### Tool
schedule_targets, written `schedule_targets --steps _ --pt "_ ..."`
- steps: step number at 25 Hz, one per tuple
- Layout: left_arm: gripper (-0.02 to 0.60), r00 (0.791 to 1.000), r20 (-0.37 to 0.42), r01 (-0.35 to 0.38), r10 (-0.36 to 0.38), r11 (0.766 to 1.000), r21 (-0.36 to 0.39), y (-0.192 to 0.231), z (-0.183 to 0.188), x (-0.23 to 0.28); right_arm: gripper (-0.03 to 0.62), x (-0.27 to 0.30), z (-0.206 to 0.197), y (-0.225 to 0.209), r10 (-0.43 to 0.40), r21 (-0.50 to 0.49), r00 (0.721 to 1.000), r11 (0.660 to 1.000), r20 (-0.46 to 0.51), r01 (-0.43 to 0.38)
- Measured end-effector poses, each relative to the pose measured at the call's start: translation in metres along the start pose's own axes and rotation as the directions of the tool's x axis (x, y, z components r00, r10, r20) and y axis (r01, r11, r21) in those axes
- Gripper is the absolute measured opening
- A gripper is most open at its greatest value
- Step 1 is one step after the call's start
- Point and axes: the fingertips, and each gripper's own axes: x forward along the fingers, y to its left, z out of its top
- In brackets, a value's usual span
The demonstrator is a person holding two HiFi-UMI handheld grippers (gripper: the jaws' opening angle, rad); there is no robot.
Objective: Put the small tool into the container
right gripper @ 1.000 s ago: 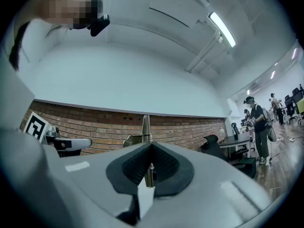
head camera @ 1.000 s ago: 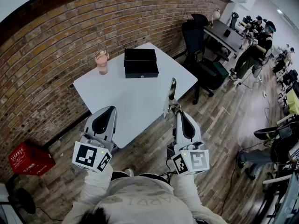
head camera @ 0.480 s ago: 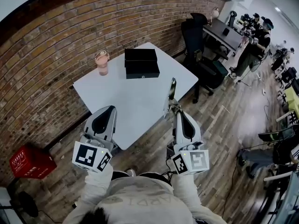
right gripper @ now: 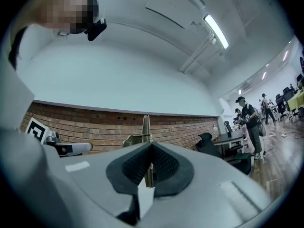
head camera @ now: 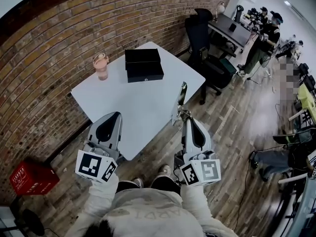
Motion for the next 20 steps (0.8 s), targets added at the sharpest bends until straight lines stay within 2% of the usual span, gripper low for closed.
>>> schedule_targets --steps 8,20 --pt "0.005 1.000 -0.015 -0.016 0.016 1.000 -0.015 0.011 -0.015 0.040 0.010 0.034 -0.011 -0.030 0.003 0.010 1.000 1.000 -0.011 -0.003" --pt "0.005 0.996 0.002 -0.084 0.084 0.996 0.003 0.028 -0.014 0.146 0.010 0.134 0.002 -0.101 0.076 0.007 0.997 0.997 -0.006 -0.076"
